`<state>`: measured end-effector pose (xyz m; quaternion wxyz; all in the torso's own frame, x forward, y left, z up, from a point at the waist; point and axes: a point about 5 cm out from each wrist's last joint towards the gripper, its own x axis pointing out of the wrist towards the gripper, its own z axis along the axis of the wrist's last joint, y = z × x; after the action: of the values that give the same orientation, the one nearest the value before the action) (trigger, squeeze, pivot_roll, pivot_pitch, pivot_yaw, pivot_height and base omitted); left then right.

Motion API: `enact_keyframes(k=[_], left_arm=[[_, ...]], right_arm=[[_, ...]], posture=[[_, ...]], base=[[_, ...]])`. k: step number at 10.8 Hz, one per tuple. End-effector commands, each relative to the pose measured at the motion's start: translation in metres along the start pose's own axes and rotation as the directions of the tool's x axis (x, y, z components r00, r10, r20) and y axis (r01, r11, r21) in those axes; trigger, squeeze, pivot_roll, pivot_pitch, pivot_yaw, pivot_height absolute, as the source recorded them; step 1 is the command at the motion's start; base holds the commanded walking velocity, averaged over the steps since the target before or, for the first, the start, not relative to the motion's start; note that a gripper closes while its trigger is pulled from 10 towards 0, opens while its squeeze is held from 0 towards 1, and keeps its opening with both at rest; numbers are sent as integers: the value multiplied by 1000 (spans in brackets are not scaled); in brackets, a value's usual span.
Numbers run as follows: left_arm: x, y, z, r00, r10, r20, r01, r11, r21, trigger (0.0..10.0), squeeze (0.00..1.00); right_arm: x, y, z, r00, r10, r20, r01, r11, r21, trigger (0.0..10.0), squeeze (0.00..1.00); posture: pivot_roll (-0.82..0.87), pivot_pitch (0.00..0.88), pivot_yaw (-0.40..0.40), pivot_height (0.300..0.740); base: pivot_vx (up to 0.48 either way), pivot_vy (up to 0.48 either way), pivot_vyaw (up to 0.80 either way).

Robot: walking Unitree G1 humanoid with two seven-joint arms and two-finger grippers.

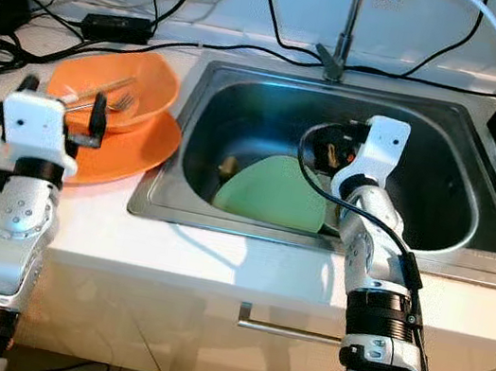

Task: Kitchen organization

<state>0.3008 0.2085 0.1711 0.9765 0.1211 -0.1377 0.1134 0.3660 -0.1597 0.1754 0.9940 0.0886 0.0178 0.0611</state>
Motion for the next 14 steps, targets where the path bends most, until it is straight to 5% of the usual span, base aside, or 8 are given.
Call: enact_keyframes(k=[1, 3, 6, 7, 8, 14], left_arm=[[-2, 7, -1, 999, 43, -18, -44, 999, -15, 10000, 1000], [-9, 23, -5, 988, 146, -57, -147, 989, -13, 10000, 1000], [-15, 22, -8, 987, 133, -86, -136, 990, -31, 10000, 961], [-13, 19, -8, 990, 111, -91, -115, 993, -38, 10000, 694], [-12, 17, -8, 991, 97, -91, -100, 994, -40, 10000, 0], [-6, 4, -10, 995, 36, -96, -43, 996, -75, 10000, 0]], right_arm=[[-2, 1, 0, 1000, 12, 1, -12, 1000, 19, 10000, 161], [-3, -2, -1, 1000, 9, -10, -9, 1000, 30, 10000, 0], [-1, 1, -3, 1000, 19, -18, -18, 999, 42, 10000, 0], [0, 3, 0, 1000, 23, -14, -22, 999, 46, 10000, 0], [0, 3, 0, 1000, 23, -12, -23, 999, 47, 10000, 0], [-1, 0, 1, 1000, 11, -12, -10, 999, 48, 10000, 0]], posture=[[154, 33, 55, 740], [162, 30, 53, 740], [170, 26, 48, 740], [167, 24, 49, 740], [162, 23, 50, 740], [154, 23, 51, 740]], base=[[0, 0, 0], [0, 0, 0], [0, 0, 0], [0, 0, 0], [0, 0, 0], [0, 0, 0]])
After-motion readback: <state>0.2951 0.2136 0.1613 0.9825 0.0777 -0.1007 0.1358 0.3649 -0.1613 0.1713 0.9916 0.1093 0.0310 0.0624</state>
